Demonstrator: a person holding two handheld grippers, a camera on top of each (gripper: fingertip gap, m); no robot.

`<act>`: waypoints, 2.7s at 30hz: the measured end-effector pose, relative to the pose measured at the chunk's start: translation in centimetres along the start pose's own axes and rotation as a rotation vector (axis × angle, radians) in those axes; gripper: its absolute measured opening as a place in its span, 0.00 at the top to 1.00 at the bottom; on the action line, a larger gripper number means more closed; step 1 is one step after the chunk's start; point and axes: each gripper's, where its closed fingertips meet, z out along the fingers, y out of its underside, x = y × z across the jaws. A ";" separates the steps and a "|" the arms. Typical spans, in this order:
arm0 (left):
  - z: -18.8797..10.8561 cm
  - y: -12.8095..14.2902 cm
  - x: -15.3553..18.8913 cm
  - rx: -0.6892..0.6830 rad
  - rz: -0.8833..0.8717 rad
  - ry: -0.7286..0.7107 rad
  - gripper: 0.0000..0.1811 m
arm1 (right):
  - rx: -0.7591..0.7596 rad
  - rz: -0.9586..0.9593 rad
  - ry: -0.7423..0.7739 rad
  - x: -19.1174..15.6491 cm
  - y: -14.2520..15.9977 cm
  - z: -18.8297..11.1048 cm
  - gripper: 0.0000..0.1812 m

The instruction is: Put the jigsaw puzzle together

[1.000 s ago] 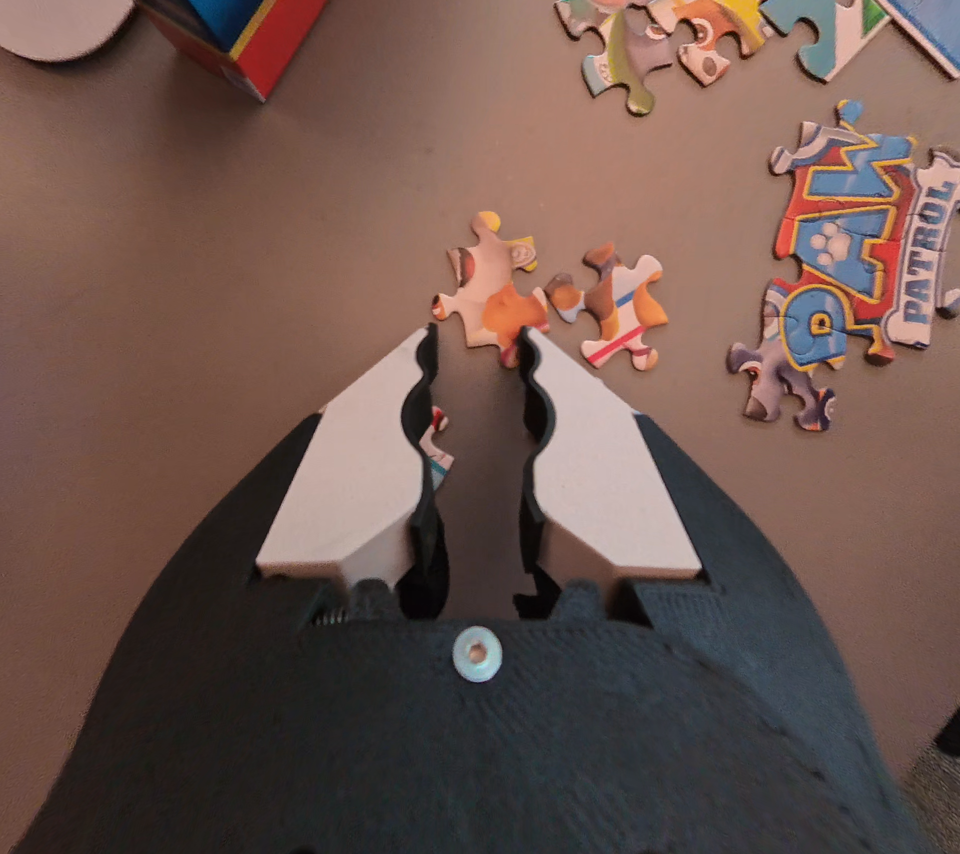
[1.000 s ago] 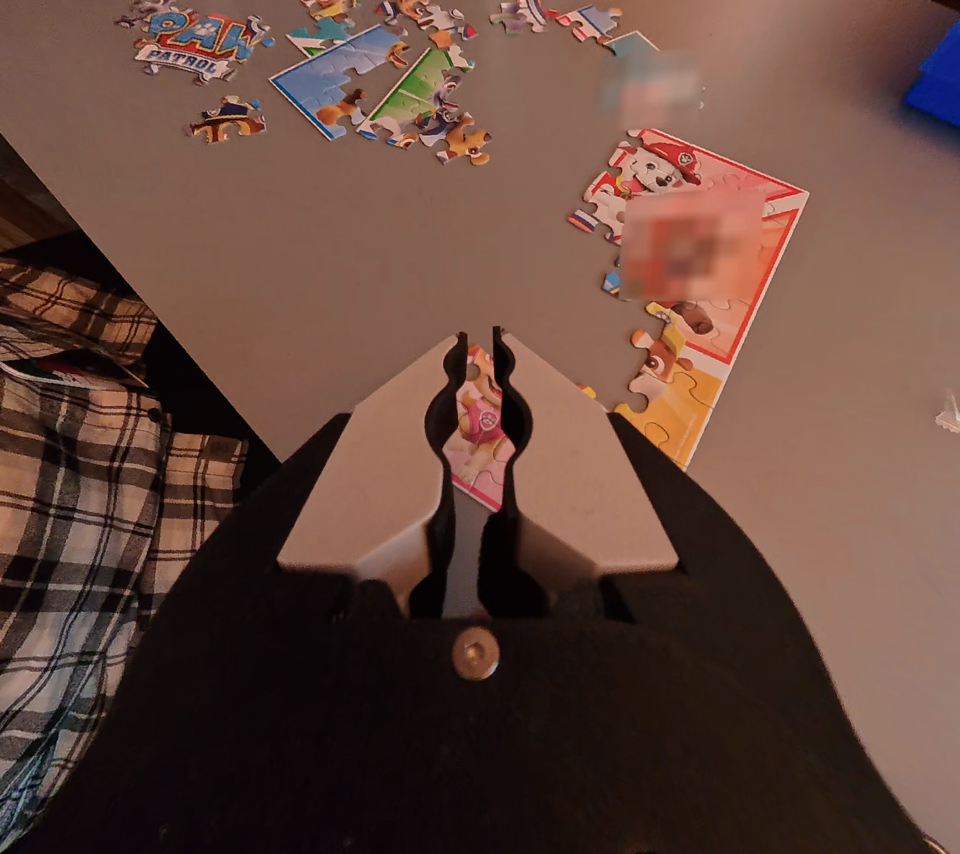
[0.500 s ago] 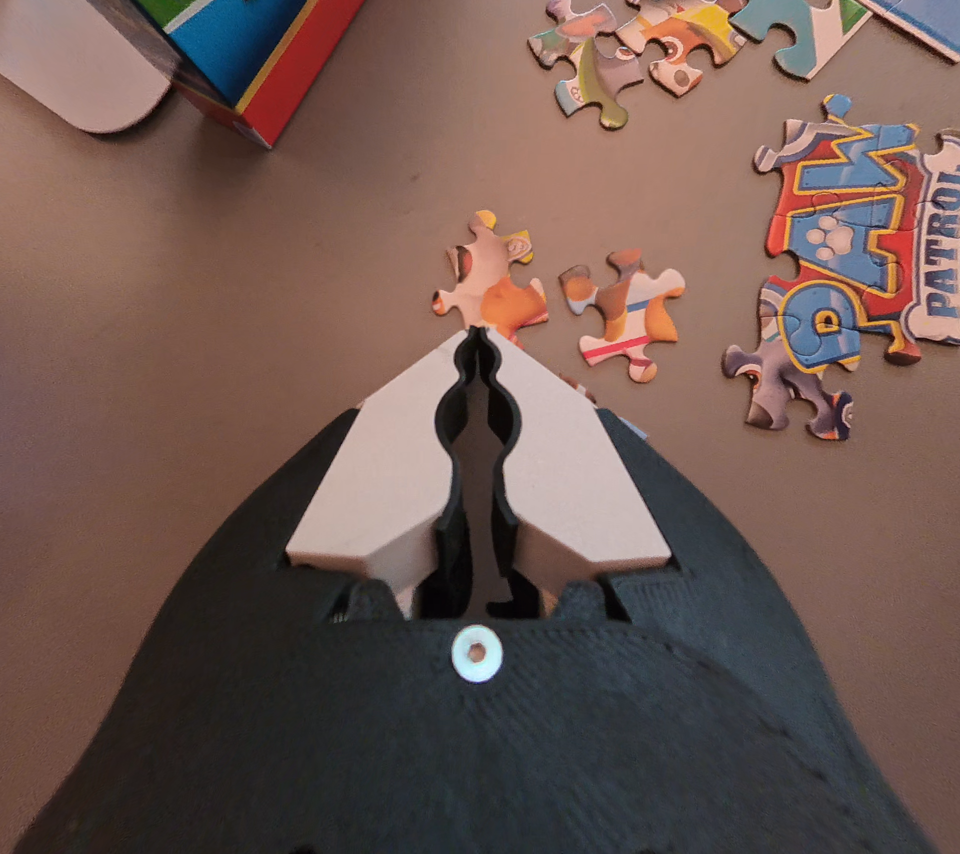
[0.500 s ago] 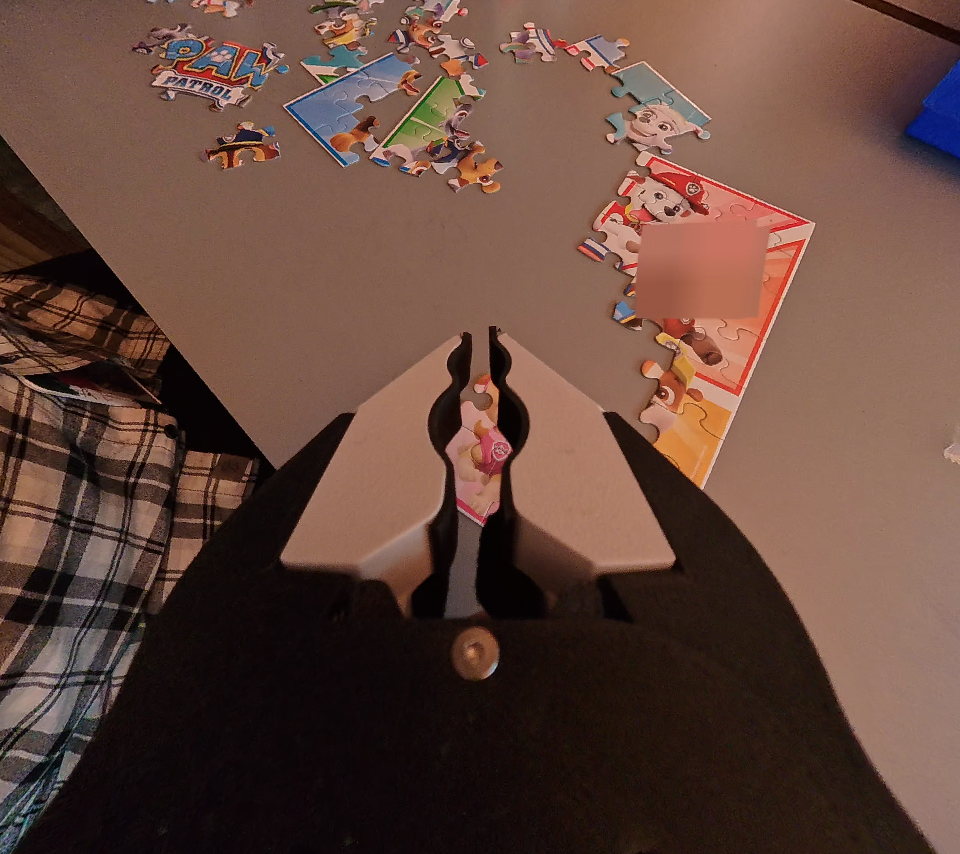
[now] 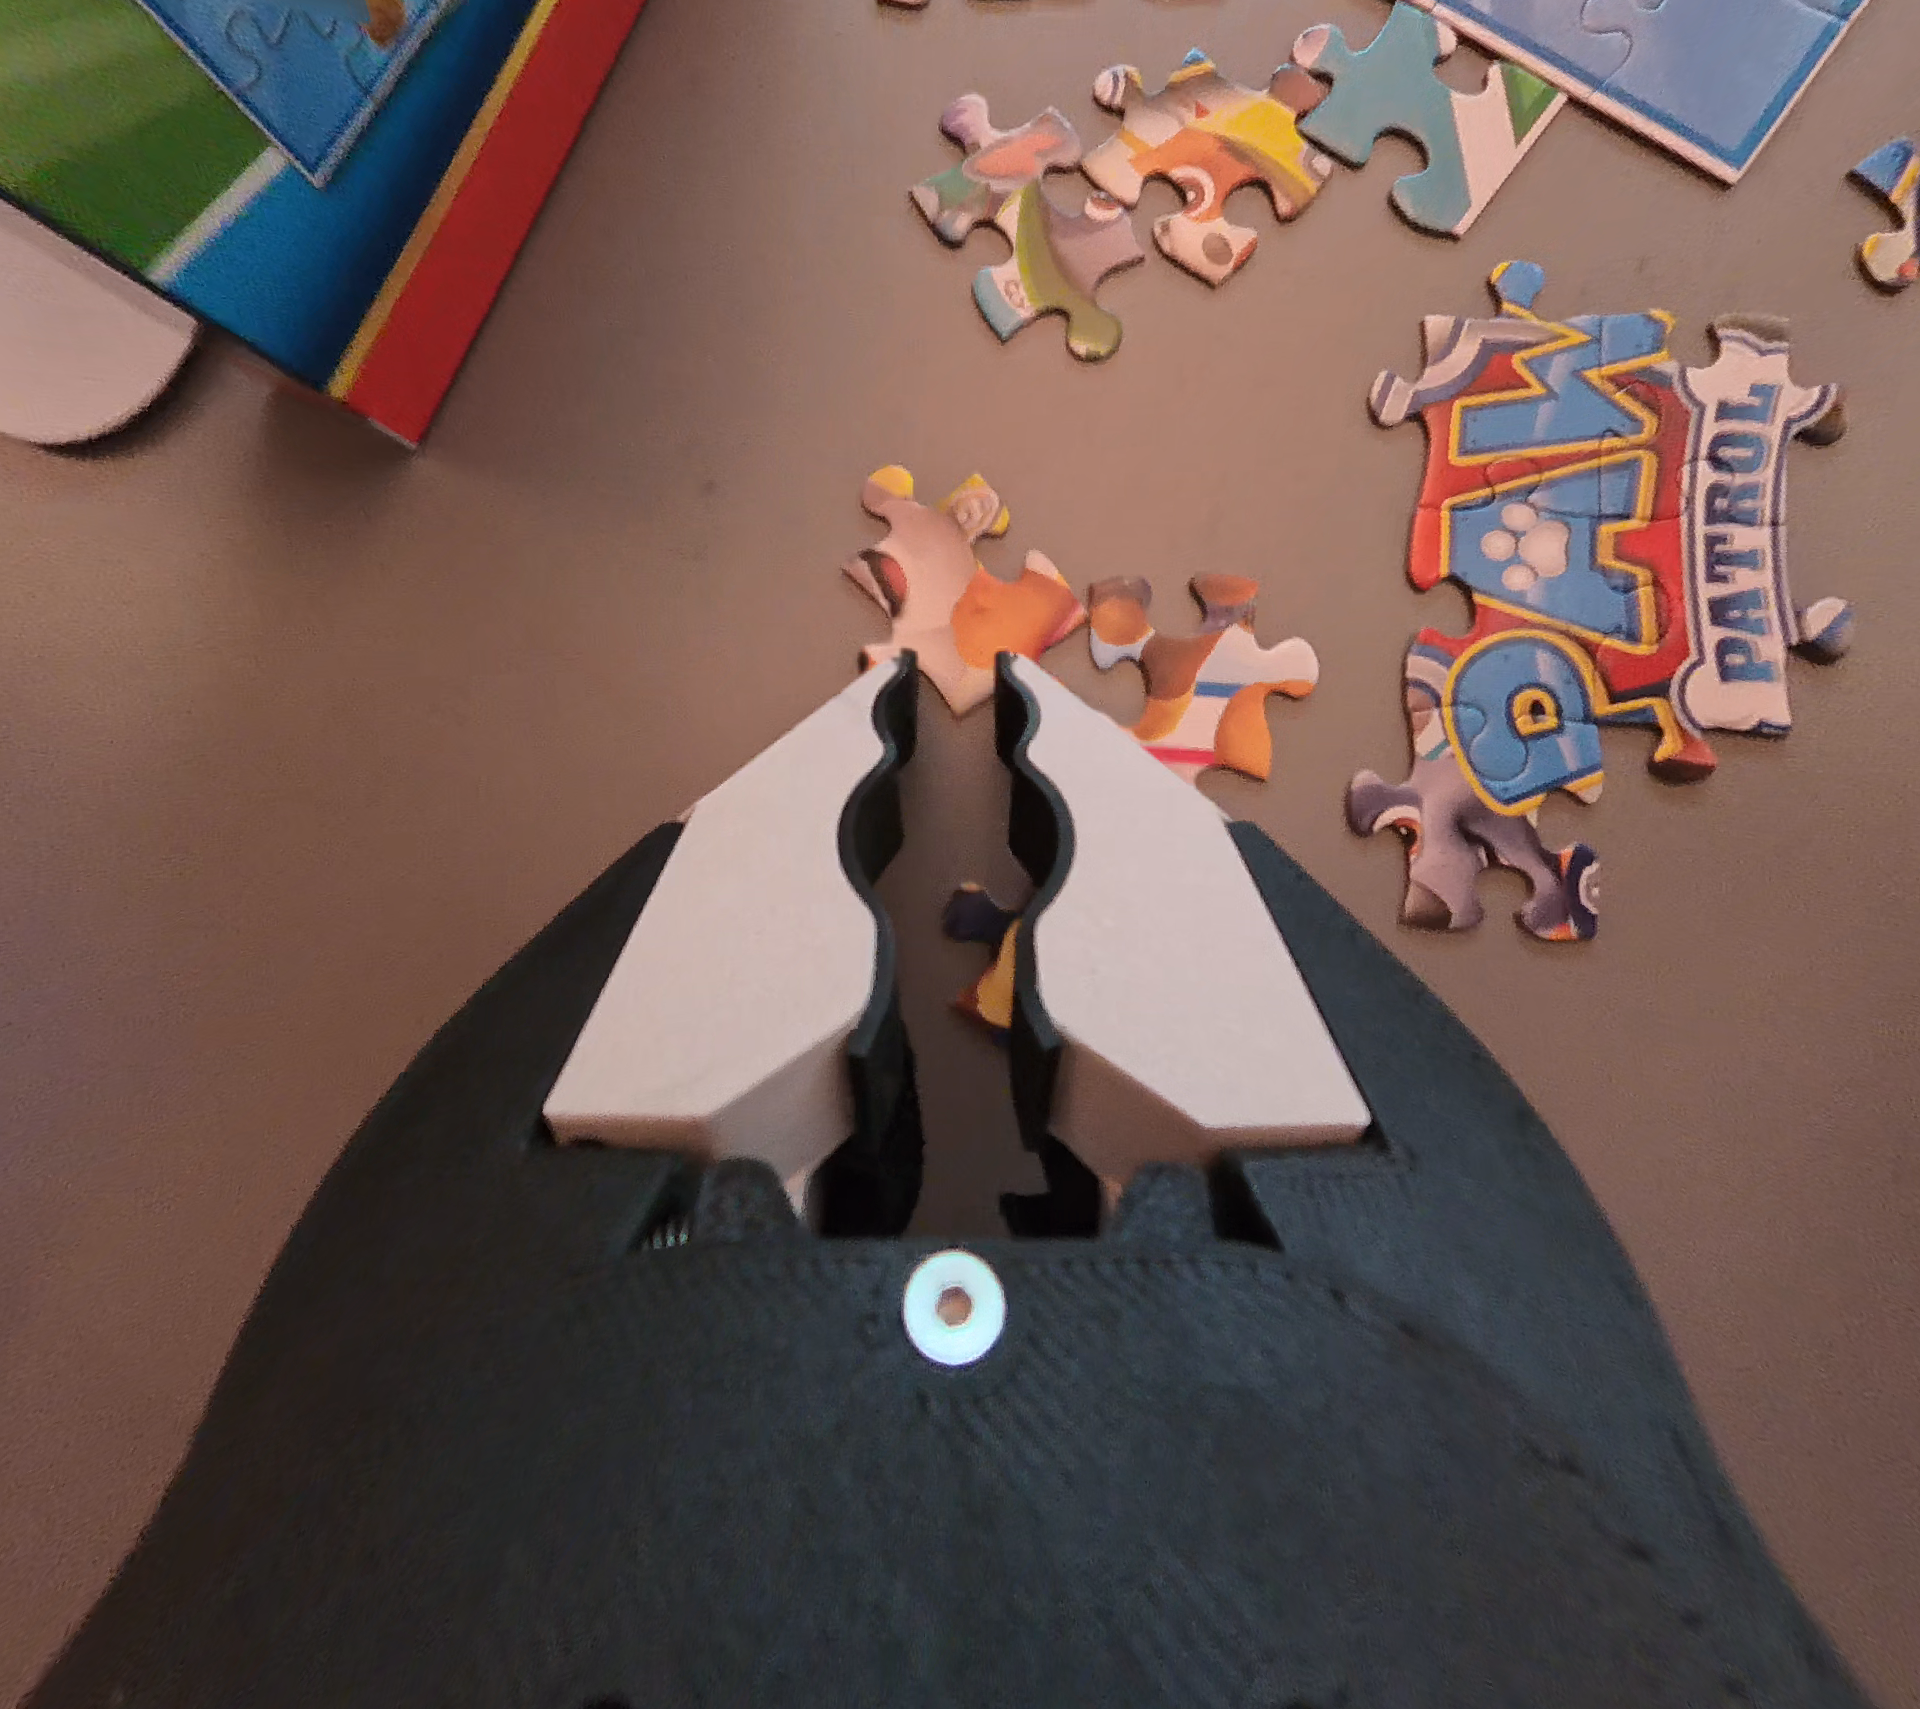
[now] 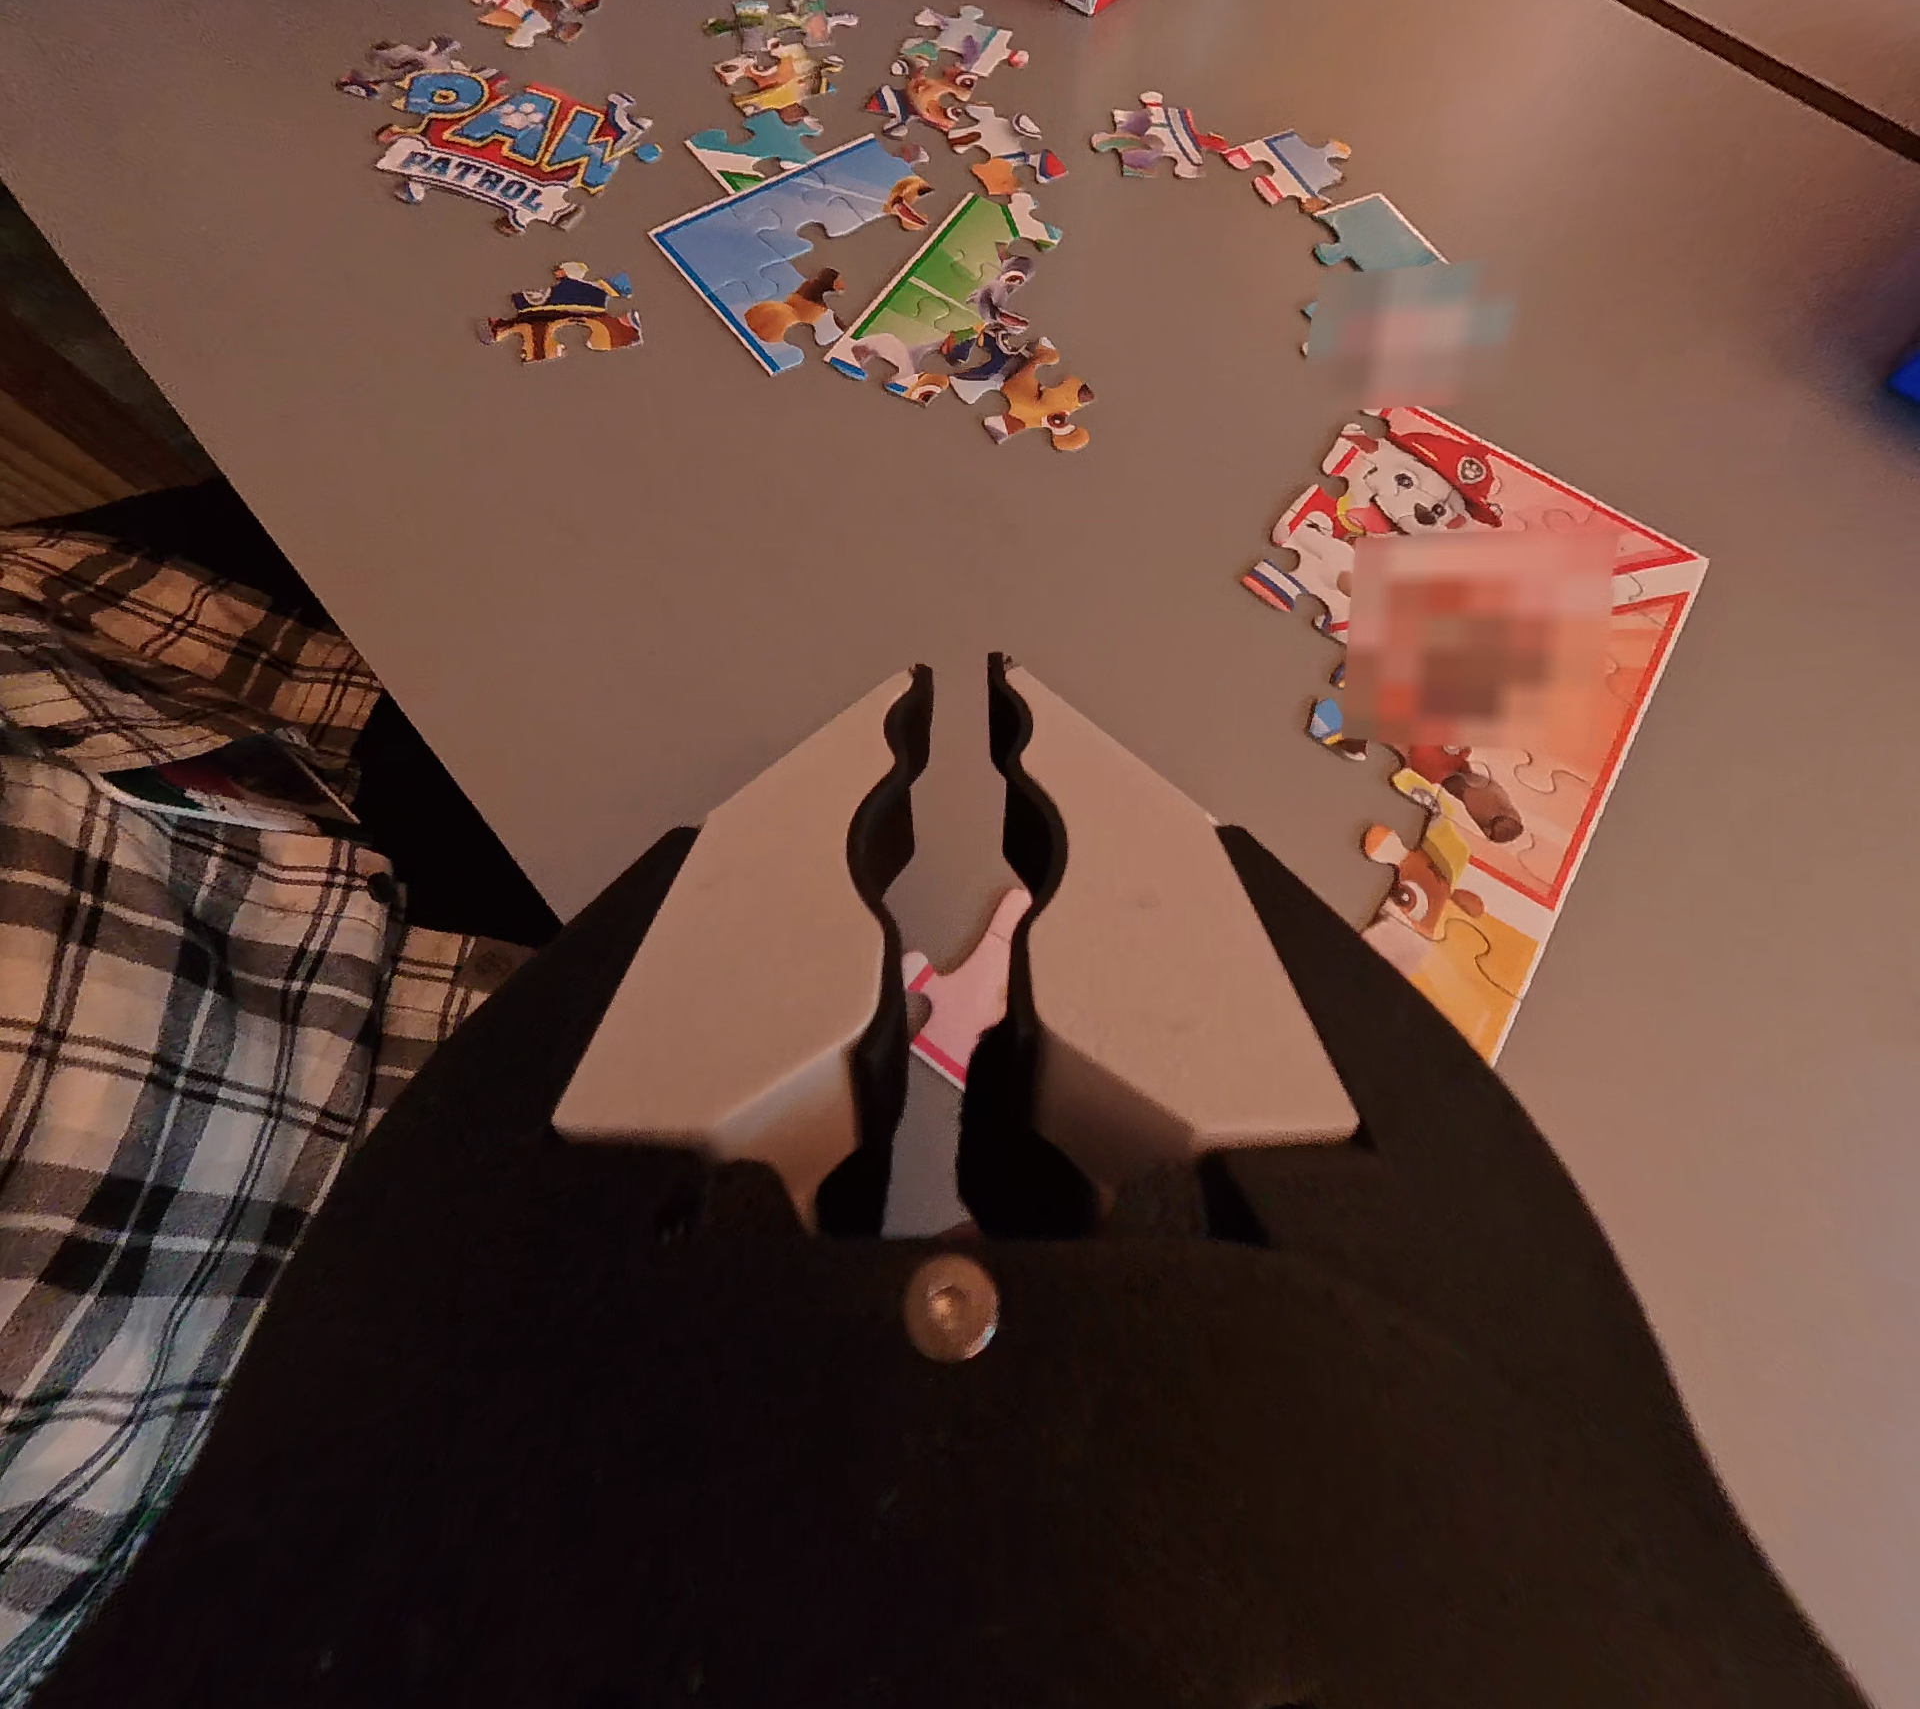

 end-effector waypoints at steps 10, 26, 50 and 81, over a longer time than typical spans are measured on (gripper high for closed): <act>4.0 -16.1 5.4 0.123 0.271 0.119 0.74 | 0.009 -0.024 0.032 0.1 -1.0 0.3 0.92; 18.9 -23.9 4.0 -0.049 0.109 0.175 0.84 | 0.056 0.069 0.071 2.0 2.1 -3.0 0.93; 14.1 -19.9 18.0 -0.039 0.267 0.398 0.84 | 0.024 0.104 0.086 0.6 4.6 -3.8 0.93; 12.0 -17.7 21.2 0.019 0.307 0.385 0.87 | -0.260 0.011 0.077 -0.2 2.9 7.3 1.00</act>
